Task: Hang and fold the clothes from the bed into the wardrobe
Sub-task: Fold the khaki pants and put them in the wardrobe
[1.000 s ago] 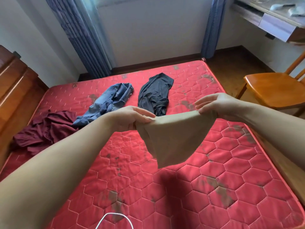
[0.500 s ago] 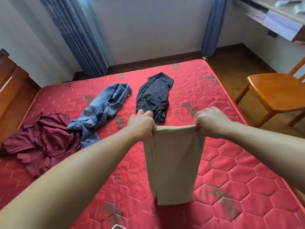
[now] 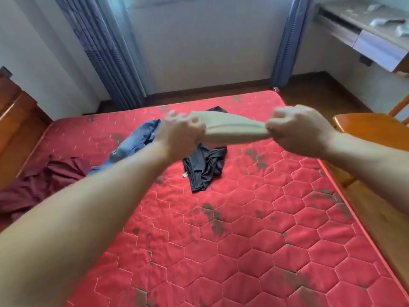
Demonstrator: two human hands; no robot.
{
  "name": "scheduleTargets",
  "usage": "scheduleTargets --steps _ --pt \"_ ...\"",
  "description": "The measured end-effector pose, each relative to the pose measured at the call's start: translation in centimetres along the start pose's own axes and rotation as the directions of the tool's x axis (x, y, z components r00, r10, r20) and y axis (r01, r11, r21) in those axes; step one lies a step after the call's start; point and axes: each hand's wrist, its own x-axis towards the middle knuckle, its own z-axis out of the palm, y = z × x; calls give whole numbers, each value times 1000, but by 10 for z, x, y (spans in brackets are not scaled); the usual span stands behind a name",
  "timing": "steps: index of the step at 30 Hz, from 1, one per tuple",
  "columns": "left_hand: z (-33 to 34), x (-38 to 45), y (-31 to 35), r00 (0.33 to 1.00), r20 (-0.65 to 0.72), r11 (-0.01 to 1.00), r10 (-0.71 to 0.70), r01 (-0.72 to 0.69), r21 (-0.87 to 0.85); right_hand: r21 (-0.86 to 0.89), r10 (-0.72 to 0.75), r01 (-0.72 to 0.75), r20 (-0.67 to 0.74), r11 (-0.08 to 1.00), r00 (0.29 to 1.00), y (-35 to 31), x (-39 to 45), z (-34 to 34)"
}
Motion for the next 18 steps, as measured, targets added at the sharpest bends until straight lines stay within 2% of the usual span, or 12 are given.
scheduleTargets --steps 3,5,7,9,10,12,14,16,18 --pt "78 -59 47 986 161 992 48 -28 -122 77 -45 32 168 996 985 -38 -65 71" --pt "127 -101 88 942 330 976 67 6 -216 135 -27 -23 359 991 933 -69 -117 128" --pt "166 -145 134 790 611 956 50 139 -257 144 -32 -48 510 988 860 -108 -165 170" --pt "192 -183 179 552 833 915 38 316 -251 174 -43 -129 741 976 671 -151 -211 195" --pt "201 -201 200 451 890 906 75 342 -249 199 -73 -181 842 963 535 -172 -235 205" --pt "209 -229 234 289 942 943 170 231 -241 243 -141 -271 928 932 346 -207 -278 215" --pt "217 -256 256 166 956 951 243 152 -269 237 -168 -331 960 913 223 -234 -306 217" --pt "225 -279 269 101 947 939 305 134 -317 264 -215 -336 961 904 175 -251 -323 217" --pt "230 -290 275 78 941 923 329 181 -338 309 -248 -341 945 888 211 -259 -333 219"
